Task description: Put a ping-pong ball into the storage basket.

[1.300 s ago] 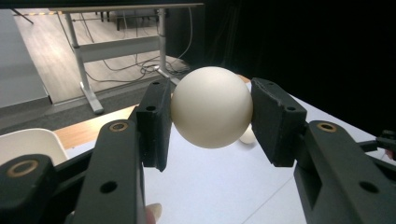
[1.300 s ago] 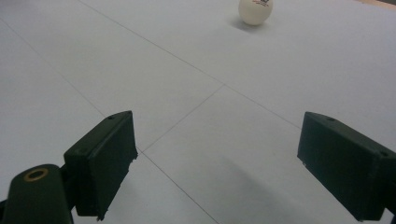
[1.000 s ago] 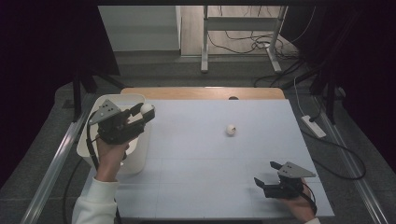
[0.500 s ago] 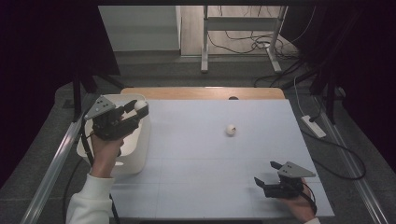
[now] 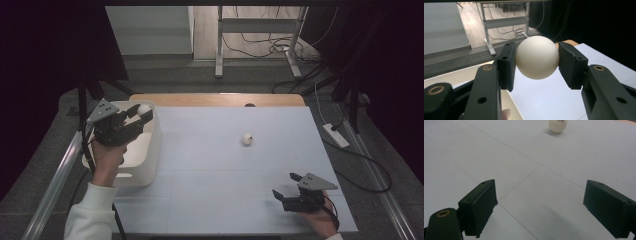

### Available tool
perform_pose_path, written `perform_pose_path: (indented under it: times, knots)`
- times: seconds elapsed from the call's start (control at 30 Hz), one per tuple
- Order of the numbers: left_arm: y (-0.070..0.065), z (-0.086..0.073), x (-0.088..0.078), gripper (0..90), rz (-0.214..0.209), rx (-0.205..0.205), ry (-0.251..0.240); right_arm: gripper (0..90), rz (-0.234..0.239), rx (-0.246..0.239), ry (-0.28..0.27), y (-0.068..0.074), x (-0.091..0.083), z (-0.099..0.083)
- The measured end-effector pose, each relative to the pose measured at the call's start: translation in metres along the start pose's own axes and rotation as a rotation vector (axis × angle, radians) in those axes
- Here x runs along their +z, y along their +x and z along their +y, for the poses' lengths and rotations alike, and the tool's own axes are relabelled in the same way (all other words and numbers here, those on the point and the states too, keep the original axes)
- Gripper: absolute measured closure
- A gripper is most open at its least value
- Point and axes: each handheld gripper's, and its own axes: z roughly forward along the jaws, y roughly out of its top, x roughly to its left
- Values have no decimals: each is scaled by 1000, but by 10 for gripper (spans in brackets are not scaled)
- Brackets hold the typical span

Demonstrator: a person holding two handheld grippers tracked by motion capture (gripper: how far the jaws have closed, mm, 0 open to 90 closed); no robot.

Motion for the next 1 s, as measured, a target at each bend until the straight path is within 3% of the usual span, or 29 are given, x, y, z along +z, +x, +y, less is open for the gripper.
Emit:
perform_pose_path:
  times: [1.0]
  knots:
    - [41, -8, 3, 506, 143, -26, 63, 114, -3, -3, 0, 0, 0, 0]
